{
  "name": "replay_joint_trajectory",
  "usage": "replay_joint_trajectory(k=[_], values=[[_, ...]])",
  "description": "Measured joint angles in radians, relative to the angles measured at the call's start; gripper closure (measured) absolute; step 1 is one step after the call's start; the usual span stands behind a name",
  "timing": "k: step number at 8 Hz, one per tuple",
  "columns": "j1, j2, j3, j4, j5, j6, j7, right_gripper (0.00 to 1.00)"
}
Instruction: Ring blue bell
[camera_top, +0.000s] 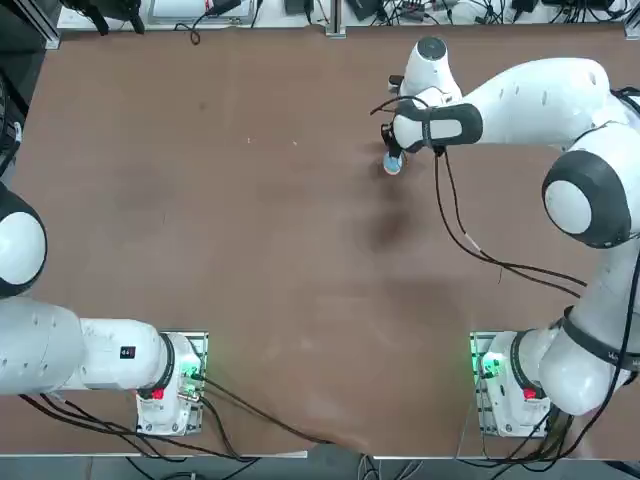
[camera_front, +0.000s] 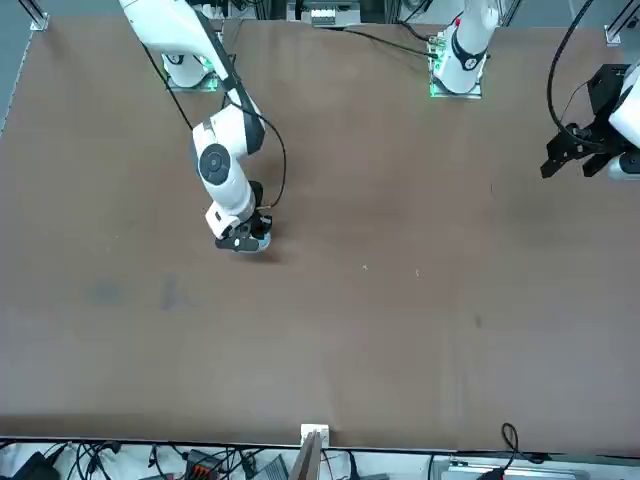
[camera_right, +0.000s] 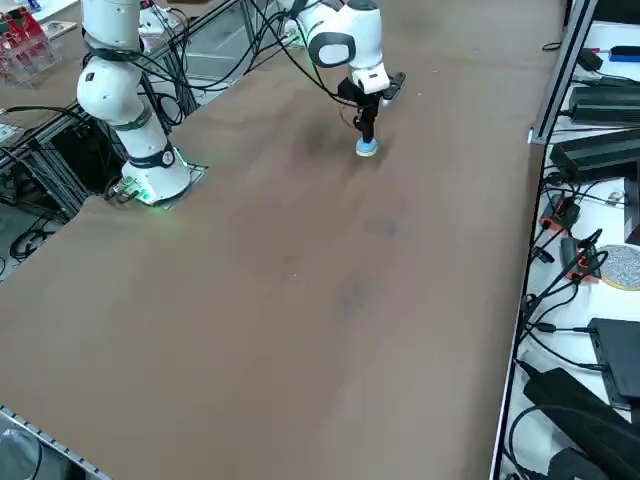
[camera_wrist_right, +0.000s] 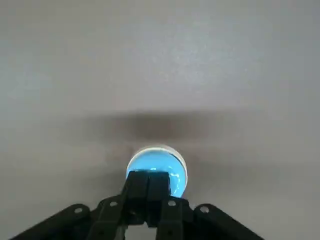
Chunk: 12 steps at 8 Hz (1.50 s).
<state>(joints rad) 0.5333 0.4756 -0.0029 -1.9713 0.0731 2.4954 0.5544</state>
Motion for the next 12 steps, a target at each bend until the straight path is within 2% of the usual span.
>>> replay_joint_trajectory(k=[3, 6, 8, 10, 12], values=[[0.000, -0.044, -0.005, 0.011, 0.000, -0.036, 0.017, 0.99], [-0.005, -0.126, -0.017, 0.050, 0.000, -0.199, 0.032, 0.99], [-0.040, -0.163, -0.025, 0.138, 0.000, -0.365, 0.033, 0.99], [-0.109, -0.183, -0.028, 0.268, 0.000, -0.524, 0.032, 0.98], [-0.189, -0.186, -0.029, 0.371, -0.001, -0.631, -0.011, 0.98]])
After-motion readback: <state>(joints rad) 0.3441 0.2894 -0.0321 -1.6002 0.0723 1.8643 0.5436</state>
